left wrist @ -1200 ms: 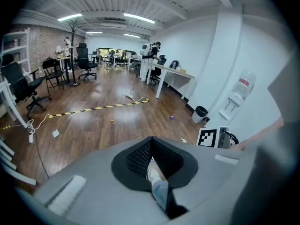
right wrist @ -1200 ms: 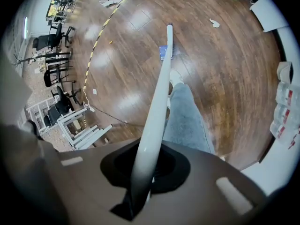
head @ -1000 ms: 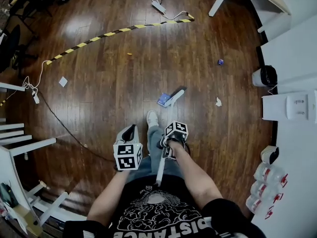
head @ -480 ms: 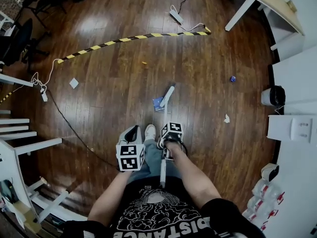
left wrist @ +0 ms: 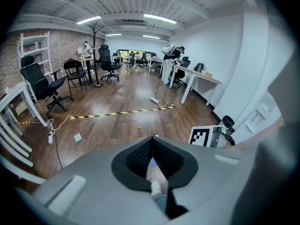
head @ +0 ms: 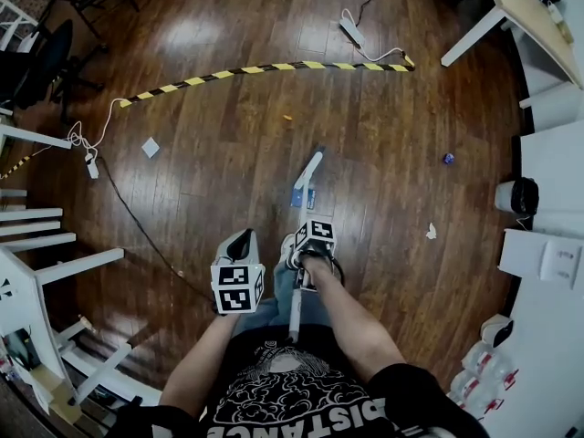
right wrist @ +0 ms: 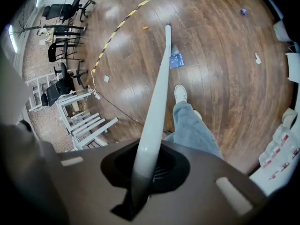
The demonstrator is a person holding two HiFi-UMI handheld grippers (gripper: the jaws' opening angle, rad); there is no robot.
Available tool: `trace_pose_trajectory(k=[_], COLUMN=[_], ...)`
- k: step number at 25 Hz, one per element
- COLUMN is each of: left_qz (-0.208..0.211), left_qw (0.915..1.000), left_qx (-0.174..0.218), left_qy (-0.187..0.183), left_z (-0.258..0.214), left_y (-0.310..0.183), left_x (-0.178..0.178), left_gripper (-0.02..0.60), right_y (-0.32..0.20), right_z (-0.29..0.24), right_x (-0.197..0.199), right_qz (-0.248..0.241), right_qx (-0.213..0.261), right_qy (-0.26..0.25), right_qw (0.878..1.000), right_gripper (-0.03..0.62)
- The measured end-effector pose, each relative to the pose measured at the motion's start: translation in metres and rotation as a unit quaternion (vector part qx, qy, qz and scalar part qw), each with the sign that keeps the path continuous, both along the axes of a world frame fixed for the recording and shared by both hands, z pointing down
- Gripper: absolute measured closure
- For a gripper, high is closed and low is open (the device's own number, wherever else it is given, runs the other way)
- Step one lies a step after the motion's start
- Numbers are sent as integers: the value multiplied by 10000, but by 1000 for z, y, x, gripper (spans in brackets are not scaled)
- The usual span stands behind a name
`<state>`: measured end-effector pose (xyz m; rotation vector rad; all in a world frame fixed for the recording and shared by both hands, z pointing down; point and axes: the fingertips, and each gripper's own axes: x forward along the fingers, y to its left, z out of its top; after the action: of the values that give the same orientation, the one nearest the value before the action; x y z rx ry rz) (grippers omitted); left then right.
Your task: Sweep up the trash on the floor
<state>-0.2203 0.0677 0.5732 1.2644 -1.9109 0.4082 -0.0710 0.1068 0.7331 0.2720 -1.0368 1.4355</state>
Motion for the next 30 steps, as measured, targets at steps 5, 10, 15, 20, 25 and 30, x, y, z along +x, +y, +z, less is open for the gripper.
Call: trace_pose_trajectory(k=[5, 10, 15, 20, 25, 30], left_qz=[32, 458, 1060, 1522, 2067, 2567], left_qw=[9999, 9983, 9923, 9845, 9731, 9595], left_qx=[87, 322, 570, 784, 862, 1001], left_qy=[64, 167, 282, 379, 542, 587], left_z=[3, -1, -6, -11, -10, -25], left_y=[-7, -24, -24, -14, -15, -29], left_x=[-19, -8, 20, 48, 97, 144], left_gripper=[575, 575, 575, 575, 575, 575], right_y=[-5, -15, -25, -41, -47, -45], right_z=[-2, -14, -26, -40, -56, -68], right_x=[-7, 4, 23, 75, 138, 202], right_qz=[451, 1003, 1274, 1024, 1247, 1763], right_qx=[7, 143, 672, 1451, 1999, 2142], right_qy=[79, 23, -128, 9, 209, 507], right_qw=[9990, 9948, 9895, 9841, 9716, 9594], right_gripper=[582, 594, 594, 594, 594, 594])
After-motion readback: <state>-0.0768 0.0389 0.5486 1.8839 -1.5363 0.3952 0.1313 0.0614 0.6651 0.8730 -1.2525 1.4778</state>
